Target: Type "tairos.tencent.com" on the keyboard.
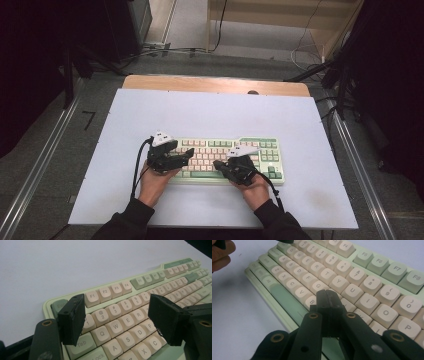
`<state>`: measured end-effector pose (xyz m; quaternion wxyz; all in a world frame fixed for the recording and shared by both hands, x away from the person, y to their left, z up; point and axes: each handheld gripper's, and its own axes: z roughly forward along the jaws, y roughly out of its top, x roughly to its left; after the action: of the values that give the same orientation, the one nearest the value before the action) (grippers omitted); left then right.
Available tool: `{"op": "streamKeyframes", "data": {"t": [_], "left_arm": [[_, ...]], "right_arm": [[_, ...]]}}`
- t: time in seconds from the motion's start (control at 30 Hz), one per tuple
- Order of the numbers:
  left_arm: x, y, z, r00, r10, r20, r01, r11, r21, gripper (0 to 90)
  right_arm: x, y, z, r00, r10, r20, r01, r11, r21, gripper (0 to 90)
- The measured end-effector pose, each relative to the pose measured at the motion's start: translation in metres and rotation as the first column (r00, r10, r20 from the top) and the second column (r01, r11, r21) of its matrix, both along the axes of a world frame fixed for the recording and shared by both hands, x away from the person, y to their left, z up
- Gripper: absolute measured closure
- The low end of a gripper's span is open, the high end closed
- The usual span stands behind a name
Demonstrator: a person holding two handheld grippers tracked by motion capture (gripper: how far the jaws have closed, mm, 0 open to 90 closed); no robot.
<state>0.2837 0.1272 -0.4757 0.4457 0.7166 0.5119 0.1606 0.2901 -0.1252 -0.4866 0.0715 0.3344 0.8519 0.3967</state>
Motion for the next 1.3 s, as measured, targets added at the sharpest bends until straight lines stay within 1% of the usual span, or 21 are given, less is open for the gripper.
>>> {"op": "streamKeyframes", "data": {"t": [0.13,0.7,0.77,0.8,0.83,0.87,0.93,0.97,1.03,1.13,1.17,1.2,1.23,1.27,1.3], "left_arm": [[0.000,0.000,0.000,1.0000,-0.001,-0.002,0.001,1.0000,0.002,30.6],[0.000,-0.001,0.000,1.0000,-0.005,-0.006,0.005,1.0000,0.004,30.6],[0.000,-0.001,0.000,1.0000,-0.005,-0.006,0.005,1.0000,0.004,30.6],[0.000,-0.001,0.000,0.9999,-0.008,-0.008,0.008,1.0000,0.003,30.6],[0.000,-0.001,0.000,0.9999,-0.009,-0.008,0.009,1.0000,0.002,30.6],[-0.001,-0.001,0.000,0.9999,-0.010,-0.008,0.010,1.0000,-0.001,30.7],[-0.001,-0.001,0.000,0.9999,-0.009,-0.008,0.009,0.9999,-0.005,31.6],[-0.001,-0.001,0.001,0.9999,-0.009,-0.008,0.009,0.9999,-0.005,31.9],[-0.001,-0.001,0.001,0.9999,-0.011,-0.009,0.011,0.9999,-0.006,32.7],[-0.001,-0.002,0.001,0.9996,-0.023,-0.017,0.022,0.9997,-0.014,34.0],[-0.001,-0.002,0.001,0.9996,-0.024,-0.016,0.024,0.9996,-0.012,36.0],[-0.002,-0.003,0.001,0.9996,-0.026,-0.008,0.026,0.9996,-0.008,39.7],[-0.003,-0.003,0.001,0.9997,-0.026,0.003,0.026,0.9997,-0.004,45.9],[-0.003,-0.004,0.002,0.9995,-0.032,0.008,0.032,0.9995,-0.007,53.7],[-0.003,-0.004,0.002,0.9989,-0.047,0.010,0.047,0.9987,-0.021,62.0]], "right_arm": [[0.000,0.001,-0.001,1.0000,0.000,-0.005,0.000,1.000,-0.004,87.3],[-0.001,0.001,-0.002,1.0000,-0.002,0.003,0.002,1.000,-0.005,87.2],[-0.001,0.002,-0.004,1.0000,-0.004,0.002,0.004,1.000,-0.013,87.2],[-0.002,0.002,-0.005,1.0000,-0.001,0.008,0.001,1.000,-0.006,87.2],[-0.002,0.003,-0.005,1.0000,-0.004,0.005,0.004,1.000,-0.004,86.6],[-0.002,0.003,-0.004,1.0000,-0.001,0.003,0.001,1.000,-0.004,82.3],[-0.002,0.000,0.001,0.9999,-0.004,0.009,0.003,1.000,0.019,76.8],[-0.002,-0.001,0.003,0.9999,-0.008,0.009,0.008,1.000,0.029,71.7],[0.000,-0.006,0.007,0.9993,-0.033,0.018,0.033,0.999,0.037,55.1],[0.004,-0.014,0.010,0.9973,-0.072,0.017,0.071,0.997,0.038,38.6],[0.006,-0.017,0.011,0.9963,-0.086,0.011,0.085,0.995,0.046,34.6],[0.007,-0.019,0.011,0.9956,-0.093,0.008,0.093,0.995,0.048,32.8],[0.008,-0.022,0.012,0.9949,-0.101,0.005,0.101,0.994,0.050,31.7],[0.009,-0.023,0.012,0.9939,-0.110,-0.002,0.110,0.993,0.053,30.9],[0.009,-0.025,0.013,0.9931,-0.117,-0.004,0.117,0.992,0.053,30.6]]}}
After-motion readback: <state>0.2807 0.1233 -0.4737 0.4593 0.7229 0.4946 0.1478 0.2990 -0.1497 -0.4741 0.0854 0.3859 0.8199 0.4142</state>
